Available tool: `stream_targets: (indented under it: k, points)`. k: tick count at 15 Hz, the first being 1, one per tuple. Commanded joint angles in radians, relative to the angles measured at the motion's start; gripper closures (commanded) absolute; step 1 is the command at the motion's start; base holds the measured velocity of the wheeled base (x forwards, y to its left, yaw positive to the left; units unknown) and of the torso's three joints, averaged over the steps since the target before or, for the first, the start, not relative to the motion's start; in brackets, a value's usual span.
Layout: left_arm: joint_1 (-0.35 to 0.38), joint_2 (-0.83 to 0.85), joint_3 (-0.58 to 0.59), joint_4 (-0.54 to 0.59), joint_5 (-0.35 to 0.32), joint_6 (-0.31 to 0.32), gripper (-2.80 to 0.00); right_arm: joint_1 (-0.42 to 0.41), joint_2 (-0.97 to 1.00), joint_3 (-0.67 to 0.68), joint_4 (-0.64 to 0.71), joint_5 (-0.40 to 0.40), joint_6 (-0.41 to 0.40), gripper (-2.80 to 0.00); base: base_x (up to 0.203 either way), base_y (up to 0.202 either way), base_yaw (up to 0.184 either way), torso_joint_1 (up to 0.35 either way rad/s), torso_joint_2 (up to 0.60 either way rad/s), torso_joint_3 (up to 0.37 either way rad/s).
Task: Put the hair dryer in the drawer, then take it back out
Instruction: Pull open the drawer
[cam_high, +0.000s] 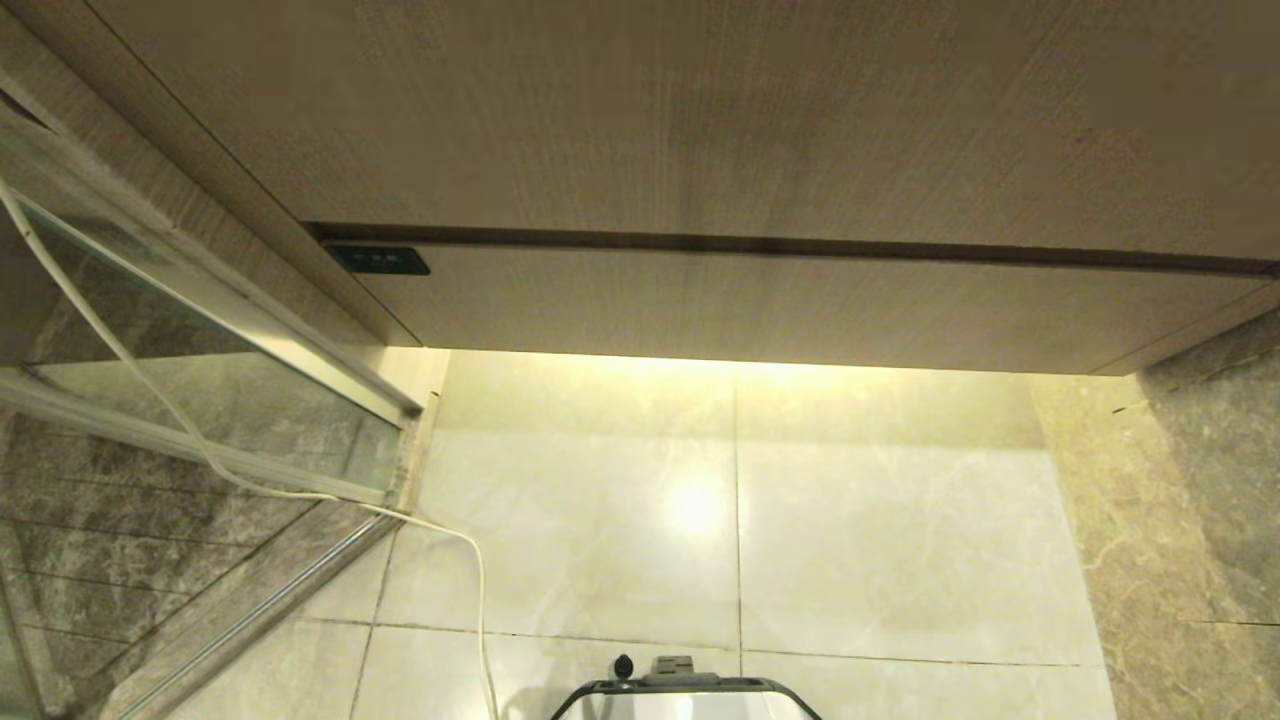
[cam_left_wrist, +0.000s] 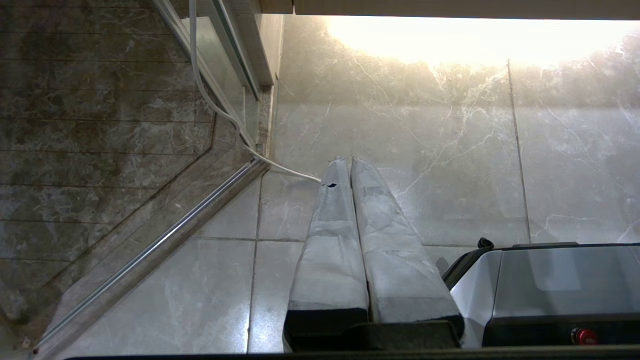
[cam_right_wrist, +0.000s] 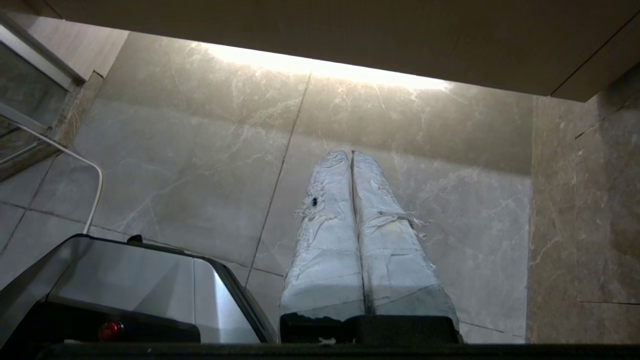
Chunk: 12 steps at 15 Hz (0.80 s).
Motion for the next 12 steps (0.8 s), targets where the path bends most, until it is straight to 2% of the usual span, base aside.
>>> stream_targets:
  k: [1,3,5,7,9,12]
  points:
    - [0.000,0.000,0.002,0.000,0.000,0.000,0.00,-0.001,-0.037,-0.085,0.048,0.005,-0.001,0.00,0.000,0.000,0.000,0.000,0.00,0.000]
    - [0.000,0.000,0.002,0.000,0.000,0.000,0.00,-0.001,-0.037,-0.301,0.217,0.012,0.002,0.00,0.000,0.000,0.000,0.000,0.00,0.000]
    - [0.000,0.000,0.002,0.000,0.000,-0.002,0.00,0.000,-0.009,-0.556,0.446,0.065,0.016,0.00,0.000,0.000,0.000,0.000,0.00,0.000]
    - [0.000,0.000,0.002,0.000,0.000,-0.002,0.00,0.000,0.056,-0.681,0.632,0.113,0.029,0.00,0.000,0.000,0.000,0.000,0.00,0.000]
    - [0.000,0.000,0.002,0.000,0.000,0.000,0.00,0.002,0.233,-0.768,0.655,0.127,0.055,0.00,0.000,0.000,0.000,0.000,0.00,0.000]
    - [0.000,0.000,0.002,0.000,0.000,-0.001,0.00,0.037,0.687,-0.946,0.699,0.162,0.085,0.00,0.000,0.000,0.000,0.000,0.00,0.000]
